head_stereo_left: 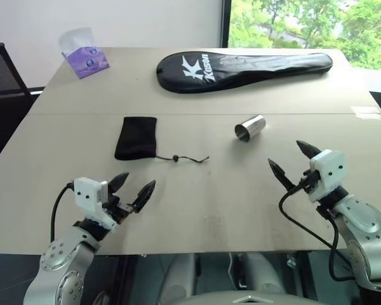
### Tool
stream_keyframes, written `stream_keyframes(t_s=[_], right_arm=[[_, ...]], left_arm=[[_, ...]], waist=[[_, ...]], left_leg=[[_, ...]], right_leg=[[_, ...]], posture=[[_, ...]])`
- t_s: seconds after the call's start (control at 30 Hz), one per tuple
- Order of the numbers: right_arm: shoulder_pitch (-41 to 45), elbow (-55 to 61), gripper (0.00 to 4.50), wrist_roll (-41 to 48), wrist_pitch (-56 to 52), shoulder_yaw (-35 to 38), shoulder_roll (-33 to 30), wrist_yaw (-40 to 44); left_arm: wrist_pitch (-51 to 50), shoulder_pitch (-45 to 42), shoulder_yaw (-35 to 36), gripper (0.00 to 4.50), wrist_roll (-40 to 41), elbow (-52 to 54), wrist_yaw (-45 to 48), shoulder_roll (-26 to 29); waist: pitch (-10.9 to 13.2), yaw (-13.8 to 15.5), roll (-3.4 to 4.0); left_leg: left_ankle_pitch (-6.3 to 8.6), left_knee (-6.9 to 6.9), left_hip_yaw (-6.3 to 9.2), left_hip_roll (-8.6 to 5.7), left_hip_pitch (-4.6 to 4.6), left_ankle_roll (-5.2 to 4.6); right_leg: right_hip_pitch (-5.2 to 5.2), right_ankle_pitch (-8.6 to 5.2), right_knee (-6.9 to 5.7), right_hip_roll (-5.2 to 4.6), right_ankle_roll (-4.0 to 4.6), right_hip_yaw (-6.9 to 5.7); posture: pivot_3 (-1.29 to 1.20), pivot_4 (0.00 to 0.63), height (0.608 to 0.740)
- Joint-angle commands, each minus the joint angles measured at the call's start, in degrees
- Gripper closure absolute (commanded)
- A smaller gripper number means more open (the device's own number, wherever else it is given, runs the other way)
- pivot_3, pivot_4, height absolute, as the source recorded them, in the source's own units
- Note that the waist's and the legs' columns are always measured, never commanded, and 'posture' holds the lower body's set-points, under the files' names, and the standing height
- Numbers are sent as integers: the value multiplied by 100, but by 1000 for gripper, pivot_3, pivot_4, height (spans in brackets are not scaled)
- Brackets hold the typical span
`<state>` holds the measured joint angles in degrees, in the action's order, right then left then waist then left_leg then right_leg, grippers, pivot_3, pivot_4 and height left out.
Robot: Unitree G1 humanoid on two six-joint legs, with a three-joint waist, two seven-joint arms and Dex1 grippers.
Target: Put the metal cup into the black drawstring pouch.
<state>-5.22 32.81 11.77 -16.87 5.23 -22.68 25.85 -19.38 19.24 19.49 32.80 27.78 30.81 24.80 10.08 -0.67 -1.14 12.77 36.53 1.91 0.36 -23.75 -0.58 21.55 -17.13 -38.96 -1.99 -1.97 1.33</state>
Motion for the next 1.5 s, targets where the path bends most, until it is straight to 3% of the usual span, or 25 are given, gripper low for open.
stream_keyframes(t_s=[0.03, 0.4, 0.57, 0.7, 0.9, 1.5], right_arm=[[219, 241, 45, -53, -8, -43, -57, -81], [724, 240, 45, 394, 195, -413, -182, 644], [613, 456, 45, 1154, 213, -541, -619, 1619], [348, 447, 45, 1194, 314, -678, -842, 1943], [117, 390, 45, 936, 550, -871, -891, 1967], [131, 460, 45, 652, 550, -883, -793, 1456]], left_arm=[[70, -64, 65, 0, -41, 159, -47, 48], [213, -848, 150, 0, -952, -107, -680, 300], [544, -946, -244, 0, -3012, -327, -1296, 1119], [1064, -851, -488, 0, -4569, -690, -1655, 1873], [1222, -1040, -1024, 0, -5820, -885, -1832, 2181], [669, -2616, -1985, 0, -6256, -1722, -1191, 1759]], waist=[[0, -1, 0], [-1, -3, 0], [-1, -8, 1], [-2, -3, -3], [-2, 1, -3], [-2, 3, -3]], left_leg=[[0, 0, 0, 0, 0, 0], [0, 3, 1, -3, -1, -1], [0, 0, 7, -3, 2, -1], [1, 0, 4, -3, 1, -1], [1, 0, 3, -3, 0, -1], [0, 3, 3, -4, -1, -1]], right_leg=[[0, 0, 0, 0, 0, 0], [0, 2, -5, 3, -2, -2], [0, 2, -8, 8, -1, -4], [0, 2, -4, 2, -1, -5], [0, 2, -4, -4, -1, -4], [3, 2, -16, -1, -2, -26]], posture=[[0, 150, 740], [0, 150, 740], [0, 150, 740], [0, 150, 740], [0, 150, 740], [0, 150, 740]])
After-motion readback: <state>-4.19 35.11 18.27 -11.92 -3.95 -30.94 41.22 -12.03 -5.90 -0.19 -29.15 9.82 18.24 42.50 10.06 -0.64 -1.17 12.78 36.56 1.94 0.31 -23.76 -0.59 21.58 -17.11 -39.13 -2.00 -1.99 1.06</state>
